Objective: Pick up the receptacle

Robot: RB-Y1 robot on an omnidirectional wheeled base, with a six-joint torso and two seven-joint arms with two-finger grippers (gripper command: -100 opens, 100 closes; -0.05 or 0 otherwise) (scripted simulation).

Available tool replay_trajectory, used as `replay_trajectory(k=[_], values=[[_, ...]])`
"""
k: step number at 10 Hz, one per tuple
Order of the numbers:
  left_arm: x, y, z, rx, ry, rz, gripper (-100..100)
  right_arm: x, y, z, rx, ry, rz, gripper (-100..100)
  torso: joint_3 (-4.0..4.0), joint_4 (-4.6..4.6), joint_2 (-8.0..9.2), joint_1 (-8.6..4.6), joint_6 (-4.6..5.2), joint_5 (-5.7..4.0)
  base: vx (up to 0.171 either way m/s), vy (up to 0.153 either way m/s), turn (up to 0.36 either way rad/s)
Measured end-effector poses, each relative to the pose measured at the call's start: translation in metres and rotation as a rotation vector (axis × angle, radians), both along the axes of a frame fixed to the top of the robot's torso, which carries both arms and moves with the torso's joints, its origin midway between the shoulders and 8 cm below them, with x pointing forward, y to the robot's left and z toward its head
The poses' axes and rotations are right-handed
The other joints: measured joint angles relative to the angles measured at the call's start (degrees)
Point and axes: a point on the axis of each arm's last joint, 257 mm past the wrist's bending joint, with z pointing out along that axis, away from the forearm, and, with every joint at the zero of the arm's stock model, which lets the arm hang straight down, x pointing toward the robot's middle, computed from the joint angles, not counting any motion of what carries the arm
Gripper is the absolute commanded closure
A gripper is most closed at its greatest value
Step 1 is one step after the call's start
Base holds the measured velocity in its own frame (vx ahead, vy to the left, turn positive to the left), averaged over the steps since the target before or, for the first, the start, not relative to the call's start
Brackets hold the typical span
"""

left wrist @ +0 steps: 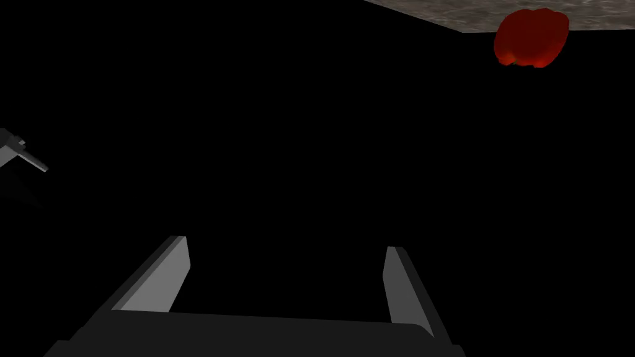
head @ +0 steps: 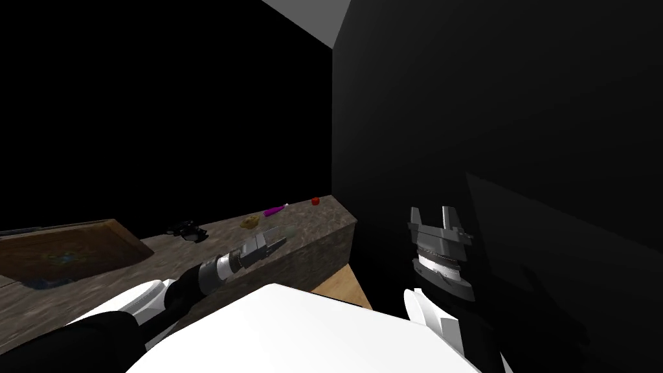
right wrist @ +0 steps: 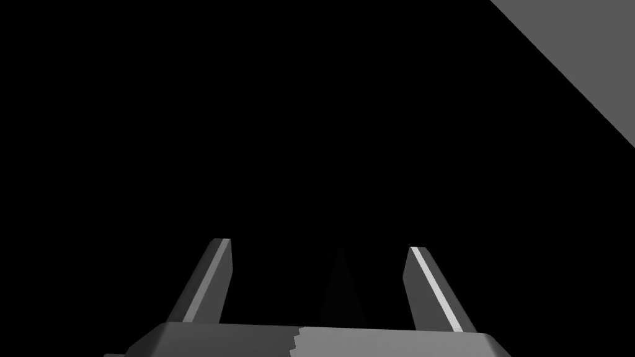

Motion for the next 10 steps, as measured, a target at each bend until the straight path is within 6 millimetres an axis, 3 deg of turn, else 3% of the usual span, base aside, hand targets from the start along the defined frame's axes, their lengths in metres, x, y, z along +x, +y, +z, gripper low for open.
replay_trajectory(k=[10], values=[[-0.038,0.041,-0.087,0.465,0.198,-0.159,-100,0.0,0.0,0.0,0.0,0.0,0.0,0,-0.03,-0.01,-0.06,-0.05,-0.06,0.0,-0.012,0.037,-0.273]])
